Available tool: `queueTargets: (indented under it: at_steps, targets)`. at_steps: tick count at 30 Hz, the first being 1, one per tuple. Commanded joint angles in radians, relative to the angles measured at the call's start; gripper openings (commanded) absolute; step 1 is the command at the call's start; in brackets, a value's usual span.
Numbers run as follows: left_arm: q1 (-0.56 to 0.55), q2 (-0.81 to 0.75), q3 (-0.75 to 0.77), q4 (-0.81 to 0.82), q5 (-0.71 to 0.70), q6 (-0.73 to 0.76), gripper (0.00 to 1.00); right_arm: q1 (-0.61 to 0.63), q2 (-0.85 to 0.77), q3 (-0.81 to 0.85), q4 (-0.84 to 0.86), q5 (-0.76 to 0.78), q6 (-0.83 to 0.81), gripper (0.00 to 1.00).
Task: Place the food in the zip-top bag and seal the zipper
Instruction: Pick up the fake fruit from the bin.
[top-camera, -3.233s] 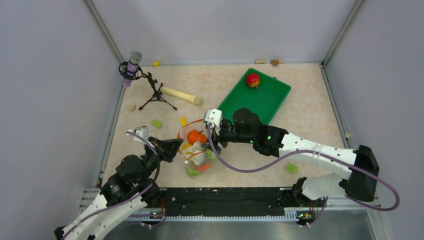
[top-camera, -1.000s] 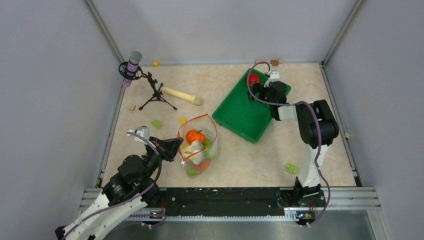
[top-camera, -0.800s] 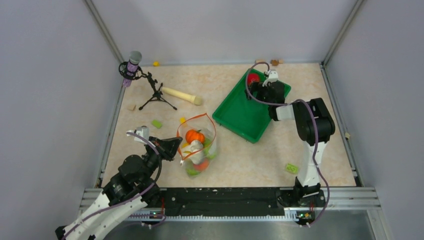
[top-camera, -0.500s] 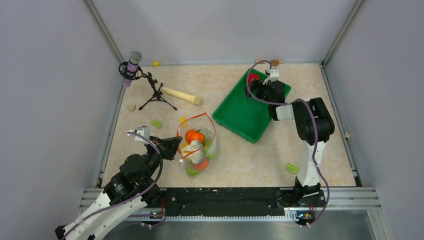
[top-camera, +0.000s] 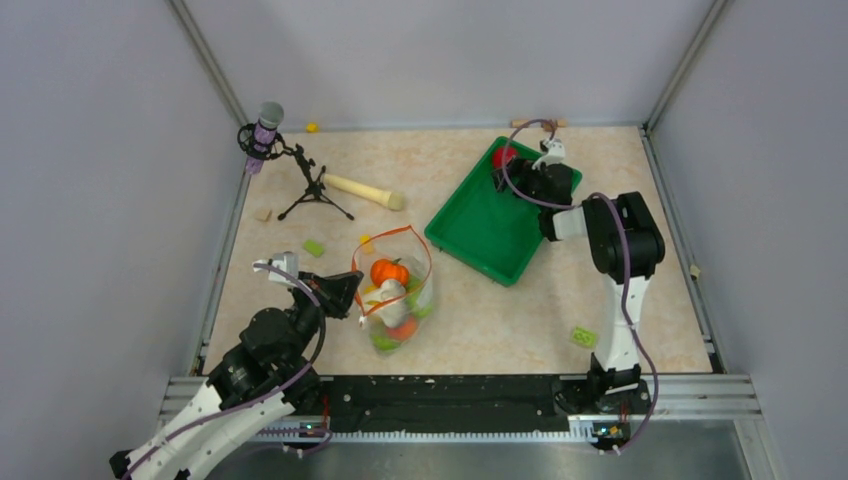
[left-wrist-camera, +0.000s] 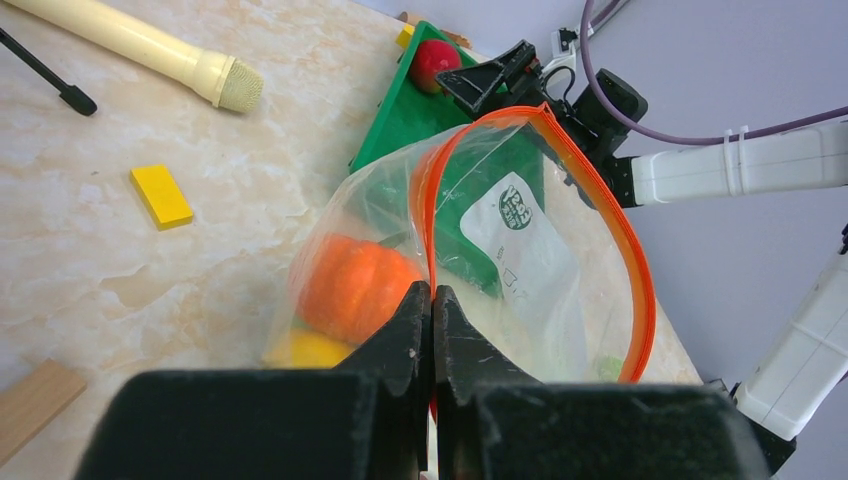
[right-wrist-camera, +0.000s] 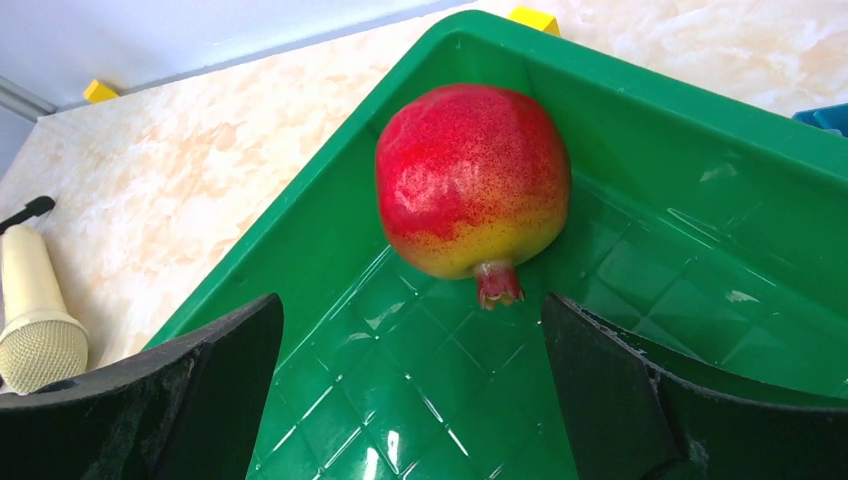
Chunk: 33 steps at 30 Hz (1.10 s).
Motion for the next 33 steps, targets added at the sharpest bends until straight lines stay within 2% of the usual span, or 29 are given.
queueTargets:
  at_steps: [1, 19, 22, 27, 33]
  targets:
    - [0.004, 0.017, -0.005, 0.054, -0.018, 0.021, 0.00, -0.005, 0.018, 0.059, 0.059, 0.033, 0.055, 0.99]
    - [0.003, 0.058, -0.003, 0.064, -0.041, 0.029, 0.00, -0.014, 0.125, 0.131, 0.112, 0.064, 0.238, 0.99]
    - [0.004, 0.060, -0.005, 0.066, -0.046, 0.032, 0.00, -0.024, 0.154, 0.131, 0.121, 0.074, 0.315, 0.99]
    - [0.004, 0.066, -0.006, 0.067, -0.052, 0.033, 0.00, -0.057, 0.222, 0.153, 0.179, 0.010, 0.432, 0.99]
    - [0.004, 0.068, -0.006, 0.067, -0.048, 0.033, 0.00, -0.062, 0.229, 0.145, 0.202, 0.009, 0.448, 0.96]
